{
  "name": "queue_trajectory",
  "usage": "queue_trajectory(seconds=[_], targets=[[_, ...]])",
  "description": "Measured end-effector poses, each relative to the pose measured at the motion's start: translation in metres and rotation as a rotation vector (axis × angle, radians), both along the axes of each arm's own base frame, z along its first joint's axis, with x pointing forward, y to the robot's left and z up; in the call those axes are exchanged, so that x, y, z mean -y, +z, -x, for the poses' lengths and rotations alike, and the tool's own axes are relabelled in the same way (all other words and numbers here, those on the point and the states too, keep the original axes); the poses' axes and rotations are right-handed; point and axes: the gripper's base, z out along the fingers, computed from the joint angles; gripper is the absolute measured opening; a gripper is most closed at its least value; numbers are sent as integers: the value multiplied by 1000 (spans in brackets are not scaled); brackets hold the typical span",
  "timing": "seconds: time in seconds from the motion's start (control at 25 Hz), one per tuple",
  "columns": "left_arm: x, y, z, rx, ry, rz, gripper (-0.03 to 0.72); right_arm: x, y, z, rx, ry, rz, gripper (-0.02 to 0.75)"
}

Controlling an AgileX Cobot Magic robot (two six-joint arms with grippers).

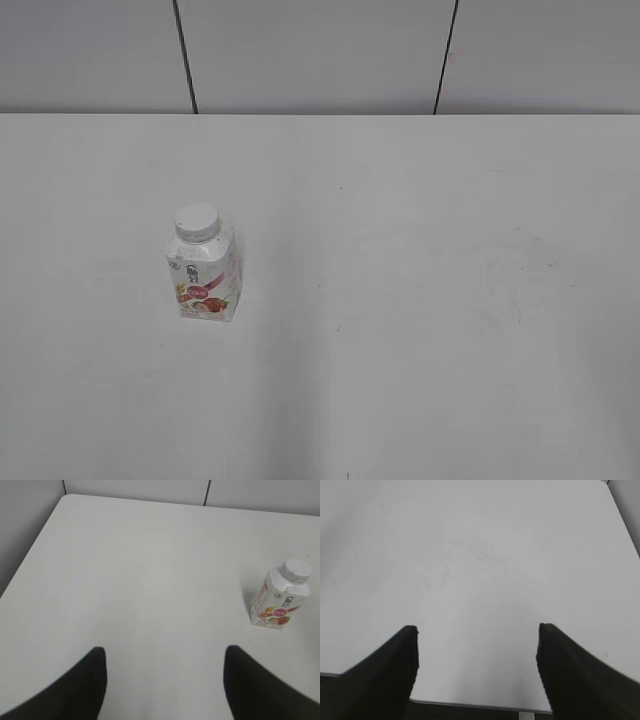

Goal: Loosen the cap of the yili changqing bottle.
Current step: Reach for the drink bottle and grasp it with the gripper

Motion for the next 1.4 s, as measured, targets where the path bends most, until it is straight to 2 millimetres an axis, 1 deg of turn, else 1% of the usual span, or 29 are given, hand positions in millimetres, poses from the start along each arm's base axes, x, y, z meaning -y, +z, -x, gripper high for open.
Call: queue_trajectory(seconds=[1.4], targets=[[0,0,0,0,0,0,457,0,0,0,0,0,0,582]])
